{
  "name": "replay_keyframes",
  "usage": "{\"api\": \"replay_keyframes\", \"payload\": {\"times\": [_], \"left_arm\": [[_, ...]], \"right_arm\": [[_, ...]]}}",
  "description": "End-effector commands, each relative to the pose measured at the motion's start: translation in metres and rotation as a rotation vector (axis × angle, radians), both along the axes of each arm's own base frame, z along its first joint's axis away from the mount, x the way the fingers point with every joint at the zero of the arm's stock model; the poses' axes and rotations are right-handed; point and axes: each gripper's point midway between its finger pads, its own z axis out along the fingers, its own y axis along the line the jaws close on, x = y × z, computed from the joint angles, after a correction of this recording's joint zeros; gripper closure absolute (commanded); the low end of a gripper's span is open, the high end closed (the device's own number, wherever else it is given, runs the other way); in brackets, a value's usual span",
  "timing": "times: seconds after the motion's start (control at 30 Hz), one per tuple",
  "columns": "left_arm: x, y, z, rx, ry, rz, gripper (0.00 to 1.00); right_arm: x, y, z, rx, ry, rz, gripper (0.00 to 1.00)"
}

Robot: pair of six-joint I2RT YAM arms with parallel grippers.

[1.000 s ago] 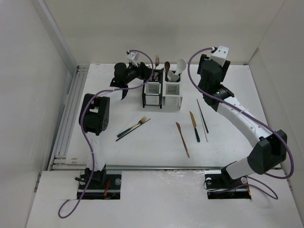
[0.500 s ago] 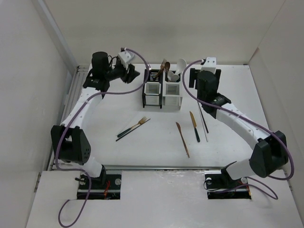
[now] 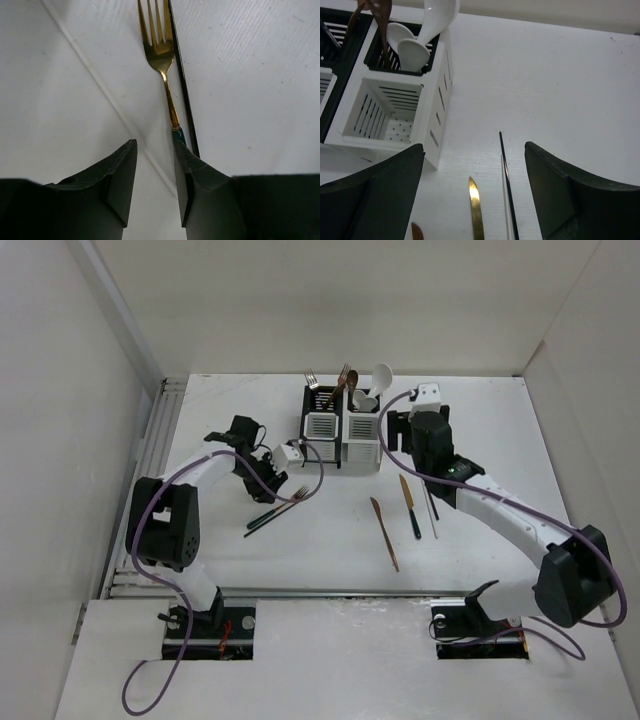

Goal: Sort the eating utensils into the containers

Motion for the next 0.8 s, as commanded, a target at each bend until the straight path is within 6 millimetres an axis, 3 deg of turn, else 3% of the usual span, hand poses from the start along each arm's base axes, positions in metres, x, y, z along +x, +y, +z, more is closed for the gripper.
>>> {"api": "replay_keyframes", "payload": {"times": [0.0,0.43,0.67,0.77], "left_arm": [[-0.01,0.004,0.0,0.069,-0.008,0.005,0.68],[-0.027,0.01,-0.035,0.123,0.075,0.061,0.71],[-0.031,0.004,-0.027,0.121,0.014,-0.017,0.71],[-0.03,-0.003,-0.013,0.106,-0.051,-0.054,0.71]], "right_arm": [[-0.012,0.002,0.017,0.061,-0.053,0.017,0.14],[-0.024,0.0,0.005,0.054,-0.026,0.002,0.14],[-0.025,-0.003,0.004,0.05,-0.011,-0.009,0.14],[-0.03,-0.001,0.002,0.05,0.003,-0.003,0.14]]}}
